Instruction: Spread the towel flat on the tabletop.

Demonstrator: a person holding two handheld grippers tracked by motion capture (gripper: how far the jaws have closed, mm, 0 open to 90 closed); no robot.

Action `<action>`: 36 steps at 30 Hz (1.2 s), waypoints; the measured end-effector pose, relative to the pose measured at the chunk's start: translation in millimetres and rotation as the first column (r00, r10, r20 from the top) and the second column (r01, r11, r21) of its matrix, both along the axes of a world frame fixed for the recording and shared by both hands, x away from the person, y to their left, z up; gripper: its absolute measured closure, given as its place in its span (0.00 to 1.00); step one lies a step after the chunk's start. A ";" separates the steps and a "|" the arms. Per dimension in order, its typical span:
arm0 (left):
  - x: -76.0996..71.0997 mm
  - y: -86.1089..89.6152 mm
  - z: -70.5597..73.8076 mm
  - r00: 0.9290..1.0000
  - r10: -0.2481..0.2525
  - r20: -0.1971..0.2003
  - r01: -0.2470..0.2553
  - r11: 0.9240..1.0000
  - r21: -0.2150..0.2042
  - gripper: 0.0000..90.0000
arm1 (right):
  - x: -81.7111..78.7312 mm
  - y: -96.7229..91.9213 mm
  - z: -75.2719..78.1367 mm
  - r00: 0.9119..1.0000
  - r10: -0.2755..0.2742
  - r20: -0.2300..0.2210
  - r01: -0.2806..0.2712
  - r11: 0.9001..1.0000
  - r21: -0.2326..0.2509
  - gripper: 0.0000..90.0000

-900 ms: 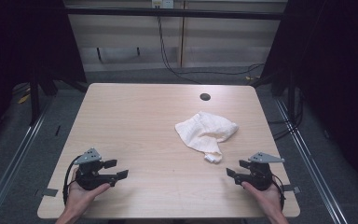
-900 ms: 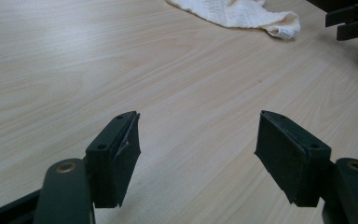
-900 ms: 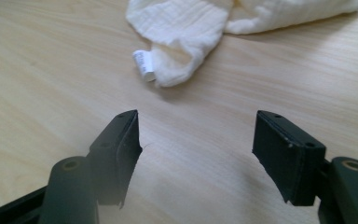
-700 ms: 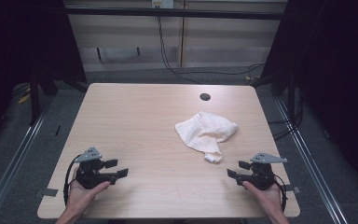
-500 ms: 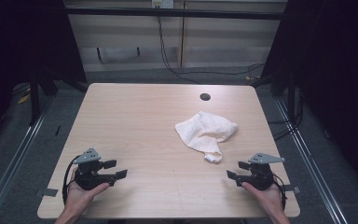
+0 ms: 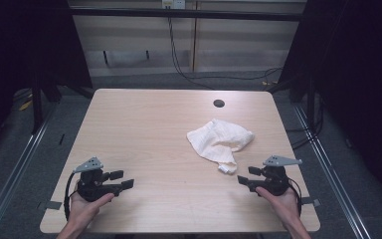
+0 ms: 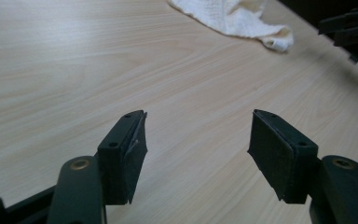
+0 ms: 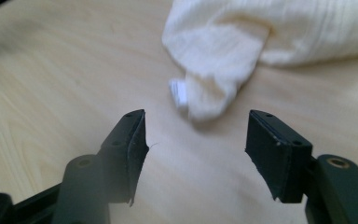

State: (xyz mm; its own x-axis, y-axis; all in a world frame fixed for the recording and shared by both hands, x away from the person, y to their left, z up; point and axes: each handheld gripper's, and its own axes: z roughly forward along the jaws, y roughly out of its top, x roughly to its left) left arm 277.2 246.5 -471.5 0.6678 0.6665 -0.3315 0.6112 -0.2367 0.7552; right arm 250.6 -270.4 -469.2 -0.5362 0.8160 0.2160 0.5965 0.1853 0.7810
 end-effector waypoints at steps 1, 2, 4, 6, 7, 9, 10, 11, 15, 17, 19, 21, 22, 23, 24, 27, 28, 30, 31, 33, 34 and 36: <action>3.0 -3.9 -0.5 1.000 0.008 -0.027 -0.009 1.000 -0.017 0.41 | 7.1 5.1 7.7 1.000 0.013 0.016 -0.013 1.000 0.023 0.43; 3.0 -3.9 -0.5 1.000 0.008 -0.027 -0.009 1.000 -0.017 0.40 | 7.1 5.1 7.7 1.000 0.013 0.016 -0.013 1.000 0.023 0.43; 2.8 -10.4 3.2 1.000 -0.029 -0.007 0.029 0.999 -0.015 0.40 | 19.3 13.1 15.2 0.998 0.059 0.030 -0.059 0.998 -0.019 0.41; 2.3 -11.6 3.9 0.999 -0.047 -0.001 0.047 0.999 -0.012 0.40 | 24.3 13.6 16.9 0.997 0.065 0.035 -0.064 0.998 -0.020 0.41; 1.2 -12.8 4.2 0.999 -0.051 0.003 0.051 0.999 -0.009 0.40 | 30.0 13.2 17.4 0.997 0.067 0.037 -0.066 0.998 -0.020 0.41; 0.7 -12.5 3.8 0.998 -0.061 0.003 0.061 0.998 -0.011 0.40 | 49.4 13.7 12.9 0.998 0.055 0.026 -0.054 0.998 -0.037 0.40; 0.8 -12.7 3.7 0.998 -0.060 0.002 0.060 0.998 -0.014 0.40 | 49.4 13.7 12.9 0.998 0.055 0.026 -0.054 0.998 -0.037 0.40; 0.3 -12.3 4.2 0.998 -0.061 0.013 0.061 0.998 -0.003 0.39 | 58.3 15.9 10.3 0.998 0.055 0.019 -0.054 0.998 -0.041 0.40; -0.1 -10.3 4.2 0.997 -0.075 0.024 0.075 0.997 -0.018 0.39 | 72.3 18.8 10.2 0.998 0.053 0.020 -0.052 0.998 -0.035 0.42; -0.7 -9.9 4.8 0.997 -0.073 0.030 0.074 0.997 -0.012 0.40 | 80.0 19.6 11.1 0.999 0.051 0.017 -0.050 0.998 -0.028 0.42; -2.6 -9.1 5.4 0.996 -0.078 0.031 0.079 0.997 -0.019 0.40 | 86.3 22.0 10.7 0.998 0.057 0.014 -0.056 0.998 -0.037 0.42; -5.8 -9.0 6.2 0.995 -0.086 0.050 0.087 0.996 0.000 0.41 | 91.2 24.1 8.1 0.998 0.063 0.007 -0.063 0.996 -0.055 0.41; -6.3 -8.0 6.2 0.994 -0.092 0.050 0.092 0.996 0.001 0.41 | 91.2 24.1 8.1 0.998 0.063 0.007 -0.063 0.996 -0.055 0.41; -6.4 -6.3 5.8 0.995 -0.084 0.050 0.084 0.996 0.000 0.41 | 96.5 23.6 6.6 0.998 0.065 0.002 -0.065 0.997 -0.049 0.41; -6.4 -6.3 5.8 0.995 -0.084 0.050 0.084 0.996 0.000 0.41 | 96.5 23.6 6.6 0.998 0.065 0.002 -0.065 0.997 -0.049 0.41; -5.2 -2.5 4.0 0.997 -0.069 0.044 0.069 0.998 0.007 0.41 | 103.9 20.9 8.9 0.999 0.046 0.002 -0.046 0.997 -0.062 0.40; -5.2 -2.5 4.0 0.997 -0.069 0.044 0.069 0.998 0.007 0.41 | 106.1 19.8 10.4 0.999 0.048 -0.002 -0.048 0.997 -0.063 0.39; -4.5 -1.9 3.1 0.998 -0.056 0.039 0.056 0.998 0.016 0.41 | 107.9 18.5 12.5 0.999 0.041 -0.004 -0.041 0.998 -0.056 0.39; -4.3 -0.7 3.3 0.998 -0.057 0.039 0.057 0.998 0.006 0.41 | 112.2 16.8 16.8 1.000 0.028 0.001 -0.028 0.997 -0.075 0.38; -4.9 -0.7 4.0 0.997 -0.060 0.049 0.060 0.998 0.011 0.41 | 116.7 14.9 22.4 1.000 0.013 0.008 -0.013 0.997 -0.080 0.36; -5.5 -0.9 4.3 0.997 -0.059 0.053 0.058 0.998 0.010 0.41 | 118.8 14.2 25.1 1.000 0.014 0.016 -0.013 0.997 -0.075 0.36; -5.6 -0.5 4.5 0.997 -0.057 0.057 0.057 0.998 0.012 0.41 | 121.0 13.8 26.9 1.000 0.018 0.013 -0.017 0.998 -0.068 0.36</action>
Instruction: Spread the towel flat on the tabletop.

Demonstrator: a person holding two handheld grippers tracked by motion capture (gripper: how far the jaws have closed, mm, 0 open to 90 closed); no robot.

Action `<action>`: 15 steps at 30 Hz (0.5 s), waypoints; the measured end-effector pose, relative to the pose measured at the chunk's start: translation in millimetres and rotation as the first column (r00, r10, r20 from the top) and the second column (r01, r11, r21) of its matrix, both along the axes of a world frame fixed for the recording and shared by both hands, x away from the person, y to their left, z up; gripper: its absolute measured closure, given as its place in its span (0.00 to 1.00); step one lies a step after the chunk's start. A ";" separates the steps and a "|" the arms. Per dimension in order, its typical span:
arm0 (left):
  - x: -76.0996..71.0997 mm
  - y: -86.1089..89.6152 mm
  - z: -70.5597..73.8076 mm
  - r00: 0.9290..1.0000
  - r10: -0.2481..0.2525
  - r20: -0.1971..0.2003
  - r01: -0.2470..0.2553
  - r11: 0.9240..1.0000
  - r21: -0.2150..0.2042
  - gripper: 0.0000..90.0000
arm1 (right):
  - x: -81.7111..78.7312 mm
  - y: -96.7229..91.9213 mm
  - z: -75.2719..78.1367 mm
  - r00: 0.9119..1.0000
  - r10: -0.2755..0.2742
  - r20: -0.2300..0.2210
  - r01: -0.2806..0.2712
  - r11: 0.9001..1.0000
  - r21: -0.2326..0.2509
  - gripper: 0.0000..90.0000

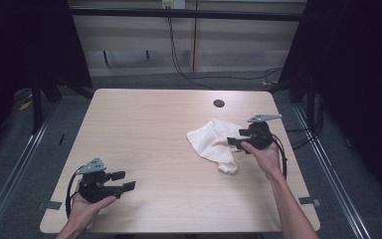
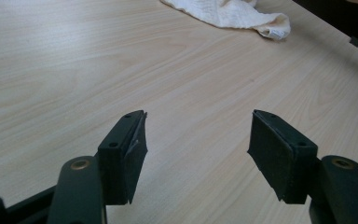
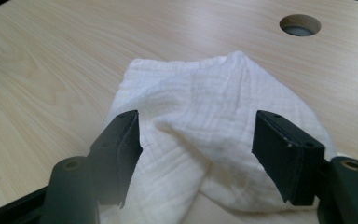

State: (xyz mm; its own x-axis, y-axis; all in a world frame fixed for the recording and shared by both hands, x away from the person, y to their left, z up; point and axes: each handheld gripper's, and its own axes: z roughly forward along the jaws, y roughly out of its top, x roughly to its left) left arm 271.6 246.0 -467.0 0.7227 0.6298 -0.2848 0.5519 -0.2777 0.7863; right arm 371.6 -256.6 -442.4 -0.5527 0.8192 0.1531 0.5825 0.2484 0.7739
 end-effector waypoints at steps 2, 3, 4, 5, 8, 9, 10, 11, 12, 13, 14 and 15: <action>0.7 1.2 -0.2 1.000 0.006 -0.005 -0.006 1.000 -0.010 0.40 | 4.5 0.3 -0.1 1.000 0.000 0.001 0.000 1.000 -0.007 0.37; 1.1 1.3 -0.5 1.000 0.011 -0.004 -0.011 1.000 -0.006 0.40 | 7.0 1.0 -1.5 1.000 0.003 -0.008 -0.003 1.000 -0.013 0.37; 1.6 1.4 -0.7 1.000 0.009 -0.004 -0.009 1.000 -0.001 0.40 | 9.3 1.4 -3.2 1.000 0.002 -0.014 -0.002 1.000 -0.028 0.37; 2.1 2.1 -0.5 1.000 0.006 -0.008 -0.006 1.000 -0.003 0.40 | 14.4 1.3 -7.6 1.000 0.004 -0.029 -0.005 0.999 -0.035 0.38; 2.9 2.7 -1.5 1.000 0.004 -0.020 -0.005 1.000 -0.004 0.39 | 22.3 0.3 -15.6 0.998 0.000 -0.068 -0.003 0.999 -0.035 0.40; 2.9 2.7 -1.5 1.000 0.004 -0.020 -0.005 1.000 -0.004 0.39 | 24.7 0.9 -19.1 0.997 0.003 -0.079 -0.006 0.999 -0.039 0.40; 3.1 2.9 -1.7 1.000 0.006 -0.024 -0.006 1.000 -0.006 0.39 | 24.7 0.9 -19.1 0.997 0.003 -0.079 -0.006 0.999 -0.039 0.40; 3.3 3.1 -1.8 1.000 0.008 -0.025 -0.008 1.000 -0.008 0.40 | 28.4 3.0 -25.1 0.995 -0.001 -0.095 -0.004 0.999 -0.053 0.40; 3.5 3.7 -1.5 1.000 0.008 -0.023 -0.008 1.000 -0.010 0.40 | 30.8 3.8 -27.6 0.996 0.002 -0.093 -0.008 0.998 -0.066 0.40; 3.4 3.8 -1.4 1.000 0.008 -0.022 -0.008 1.000 -0.008 0.39 | 32.7 4.1 -29.5 0.996 0.001 -0.090 -0.007 0.997 -0.071 0.39; 3.4 3.8 -1.4 1.000 0.008 -0.022 -0.008 1.000 -0.008 0.39 | 32.7 4.1 -29.5 0.996 0.001 -0.090 -0.007 0.997 -0.071 0.39; 3.4 3.8 -1.3 1.000 0.011 -0.021 -0.011 1.000 -0.011 0.39 | 35.5 4.7 -32.9 0.996 -0.012 -0.091 0.006 0.998 -0.065 0.39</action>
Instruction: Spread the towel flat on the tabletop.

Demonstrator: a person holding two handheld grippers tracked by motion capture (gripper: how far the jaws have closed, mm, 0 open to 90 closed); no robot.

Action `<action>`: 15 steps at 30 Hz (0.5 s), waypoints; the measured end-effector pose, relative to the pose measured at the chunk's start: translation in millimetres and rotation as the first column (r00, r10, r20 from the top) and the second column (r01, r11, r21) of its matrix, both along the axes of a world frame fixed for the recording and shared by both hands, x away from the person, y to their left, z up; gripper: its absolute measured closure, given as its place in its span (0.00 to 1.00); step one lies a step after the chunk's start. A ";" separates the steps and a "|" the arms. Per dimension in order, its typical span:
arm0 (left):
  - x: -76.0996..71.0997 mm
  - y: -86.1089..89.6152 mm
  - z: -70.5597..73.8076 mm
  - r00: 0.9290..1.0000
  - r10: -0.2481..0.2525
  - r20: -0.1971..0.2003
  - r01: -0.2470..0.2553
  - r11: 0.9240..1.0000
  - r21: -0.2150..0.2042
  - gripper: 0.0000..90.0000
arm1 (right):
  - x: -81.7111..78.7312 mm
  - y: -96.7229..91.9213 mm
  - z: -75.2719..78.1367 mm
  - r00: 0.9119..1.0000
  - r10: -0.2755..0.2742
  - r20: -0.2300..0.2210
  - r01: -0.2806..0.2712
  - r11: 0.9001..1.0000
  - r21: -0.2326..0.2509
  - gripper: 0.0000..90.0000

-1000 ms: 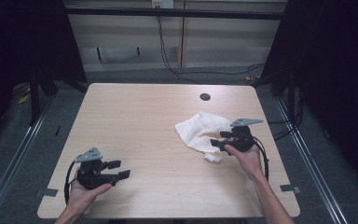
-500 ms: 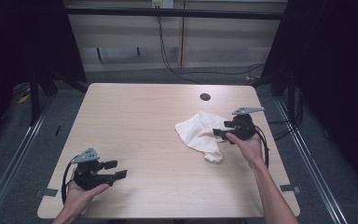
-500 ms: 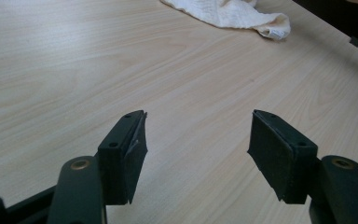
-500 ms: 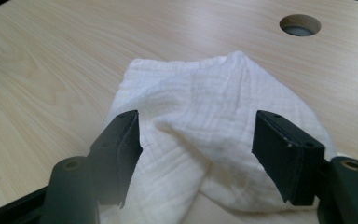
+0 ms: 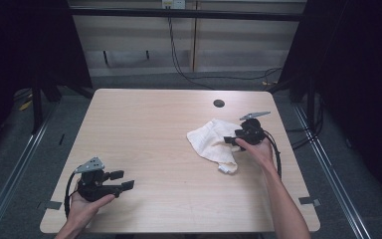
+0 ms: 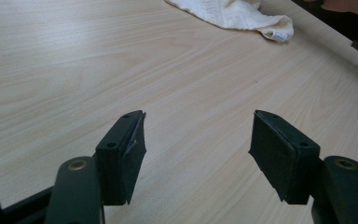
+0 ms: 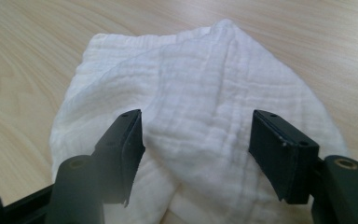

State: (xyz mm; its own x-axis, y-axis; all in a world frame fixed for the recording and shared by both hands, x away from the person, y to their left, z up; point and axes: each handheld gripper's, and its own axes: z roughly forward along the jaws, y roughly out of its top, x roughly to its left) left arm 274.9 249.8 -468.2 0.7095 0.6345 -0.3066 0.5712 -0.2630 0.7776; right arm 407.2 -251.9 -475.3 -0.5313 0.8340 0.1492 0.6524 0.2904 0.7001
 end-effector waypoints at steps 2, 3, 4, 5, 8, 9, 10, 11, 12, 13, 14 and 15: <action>1.1 -0.7 -0.3 1.000 0.007 -0.005 -0.007 1.000 0.000 0.39 | 1.6 2.1 -6.2 1.000 -0.005 -0.013 0.005 1.000 -0.003 0.39; 1.1 -0.7 -0.3 1.000 0.007 -0.005 -0.007 1.000 0.000 0.39 | 3.0 3.3 -10.9 1.000 0.002 -0.021 -0.002 1.000 -0.014 0.39; 1.9 -1.9 -0.6 1.000 0.007 -0.005 -0.007 1.000 0.003 0.39 | 3.8 4.6 -15.2 0.999 0.001 -0.035 -0.002 1.000 -0.025 0.40; 1.9 -1.9 -0.6 1.000 0.007 -0.005 -0.007 1.000 0.003 0.39 | 3.8 4.6 -15.2 0.999 0.001 -0.035 -0.002 1.000 -0.025 0.40; 2.5 -3.5 -0.6 1.000 0.002 -0.006 -0.002 1.000 0.000 0.39 | 1.4 4.8 -26.3 1.000 -0.023 -0.018 0.023 1.000 -0.010 0.48; 2.5 -3.5 -0.6 1.000 0.002 -0.006 -0.002 1.000 0.000 0.39 | 1.4 4.8 -26.3 1.000 -0.023 -0.018 0.023 1.000 -0.010 0.48; 2.1 -3.7 0.0 1.000 -0.001 -0.003 0.001 1.000 0.008 0.39 | 0.4 4.6 -25.3 0.999 -0.022 -0.024 0.021 0.999 -0.033 0.60; 2.1 -3.7 0.0 1.000 -0.001 -0.003 0.001 1.000 0.008 0.39 | 0.4 4.6 -25.3 0.999 -0.022 -0.024 0.021 0.999 -0.033 0.60; 1.8 -3.6 0.3 1.000 -0.003 -0.004 0.003 1.000 0.005 0.39 | -0.1 1.8 -24.8 0.999 -0.029 -0.043 0.027 0.999 -0.031 0.69; 1.7 -3.4 0.3 1.000 -0.006 -0.005 0.006 1.000 0.000 0.39 | -0.1 1.8 -24.8 0.999 -0.029 -0.043 0.027 0.999 -0.031 0.69; 1.6 -3.2 0.3 1.000 -0.008 -0.007 0.008 1.000 -0.002 0.40 | -0.8 -1.7 -26.8 0.998 -0.050 -0.030 0.049 0.999 -0.013 0.78; 1.7 -3.0 0.4 1.000 -0.011 -0.005 0.011 1.000 0.003 0.40 | -0.8 -1.7 -26.8 0.998 -0.050 -0.030 0.049 0.999 -0.013 0.78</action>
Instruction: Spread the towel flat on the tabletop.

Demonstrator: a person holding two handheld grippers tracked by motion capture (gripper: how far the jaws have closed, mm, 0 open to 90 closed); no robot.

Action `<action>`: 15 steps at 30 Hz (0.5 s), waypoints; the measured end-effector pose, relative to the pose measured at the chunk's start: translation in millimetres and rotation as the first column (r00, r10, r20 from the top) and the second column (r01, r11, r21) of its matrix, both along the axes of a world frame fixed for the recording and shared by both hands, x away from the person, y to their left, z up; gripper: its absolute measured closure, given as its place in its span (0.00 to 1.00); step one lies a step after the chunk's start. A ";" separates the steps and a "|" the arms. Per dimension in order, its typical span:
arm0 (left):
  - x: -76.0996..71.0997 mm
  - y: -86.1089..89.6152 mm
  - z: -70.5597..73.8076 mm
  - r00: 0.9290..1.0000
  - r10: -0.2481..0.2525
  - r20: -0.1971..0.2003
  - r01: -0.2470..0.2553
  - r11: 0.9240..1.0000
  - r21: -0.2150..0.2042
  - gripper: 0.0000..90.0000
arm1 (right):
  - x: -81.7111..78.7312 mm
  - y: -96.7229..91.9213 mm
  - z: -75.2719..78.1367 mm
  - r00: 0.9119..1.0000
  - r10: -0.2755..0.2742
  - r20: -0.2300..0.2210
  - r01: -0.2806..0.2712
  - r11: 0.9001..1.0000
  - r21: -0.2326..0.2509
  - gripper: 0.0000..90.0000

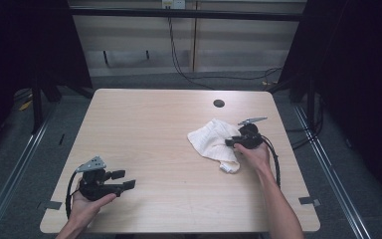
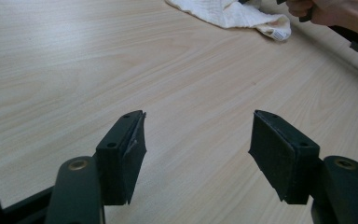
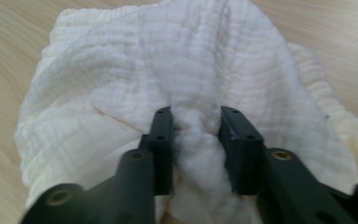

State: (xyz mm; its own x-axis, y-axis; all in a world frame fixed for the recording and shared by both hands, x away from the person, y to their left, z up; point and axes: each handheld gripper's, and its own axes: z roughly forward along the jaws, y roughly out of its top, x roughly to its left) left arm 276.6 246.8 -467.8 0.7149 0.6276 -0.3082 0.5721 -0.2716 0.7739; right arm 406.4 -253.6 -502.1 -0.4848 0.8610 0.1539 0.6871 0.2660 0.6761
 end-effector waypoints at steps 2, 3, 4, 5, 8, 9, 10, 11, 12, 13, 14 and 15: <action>-0.4 -0.1 0.3 1.000 0.003 0.001 -0.003 1.000 -0.006 0.40 | -0.5 -0.8 -1.3 1.000 -0.007 -0.001 0.007 1.000 0.025 0.83; -0.3 0.0 0.4 1.000 0.006 0.005 -0.006 1.000 -0.007 0.40 | -1.9 0.1 -0.9 1.000 -0.013 -0.009 0.013 1.000 0.025 0.86; -0.2 0.2 0.6 1.000 0.005 0.006 -0.005 1.000 -0.007 0.40 | -2.7 0.8 -1.1 1.000 -0.009 -0.008 0.009 1.000 0.028 0.88; 0.1 0.4 0.5 1.000 0.005 0.005 -0.005 1.000 -0.007 0.40 | -2.8 1.2 -1.7 1.000 0.000 0.005 0.000 1.000 0.026 0.89; 1.3 1.0 0.4 1.000 -0.007 0.004 0.007 1.000 -0.006 0.41 | -4.6 2.0 -1.7 1.000 0.011 -0.003 -0.011 0.999 0.039 0.91; 1.9 1.1 0.5 1.000 -0.003 0.006 0.003 1.000 -0.005 0.41 | -5.9 2.7 -2.7 1.000 0.024 -0.003 -0.024 0.998 0.053 0.91; 1.9 1.1 0.5 1.000 -0.003 0.006 0.003 1.000 -0.005 0.42 | -5.9 2.7 -2.7 1.000 0.024 -0.003 -0.024 0.998 0.053 0.91; 2.5 0.9 0.3 1.000 0.001 0.007 -0.001 1.000 0.001 0.42 | -8.1 5.7 -2.3 0.999 0.046 -0.001 -0.046 0.998 0.047 0.91; 2.5 0.9 0.3 1.000 0.001 0.007 -0.001 1.000 0.001 0.42 | -8.1 5.7 -2.3 0.999 0.046 -0.001 -0.046 0.998 0.047 0.91; 2.9 0.8 0.1 0.999 0.040 0.007 -0.040 0.999 -0.021 0.44 | -12.0 9.3 -1.6 0.998 0.062 -0.006 -0.062 0.997 0.047 0.91; 2.9 0.8 0.1 0.999 0.040 0.007 -0.040 0.999 -0.021 0.46 | -12.0 9.3 -1.6 0.998 0.062 -0.006 -0.062 0.997 0.047 0.91; 5.1 0.4 -0.4 0.999 0.048 -0.015 -0.049 0.997 -0.055 0.46 | -13.1 10.4 -2.0 0.997 0.071 -0.006 -0.071 0.996 0.052 0.91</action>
State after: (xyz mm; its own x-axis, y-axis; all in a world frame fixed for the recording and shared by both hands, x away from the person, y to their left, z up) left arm 281.7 247.3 -468.3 0.6792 0.6433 -0.3533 0.5944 -0.1997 0.7790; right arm 393.3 -243.2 -504.1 -0.5429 0.8152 0.2018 0.6732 0.2788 0.6849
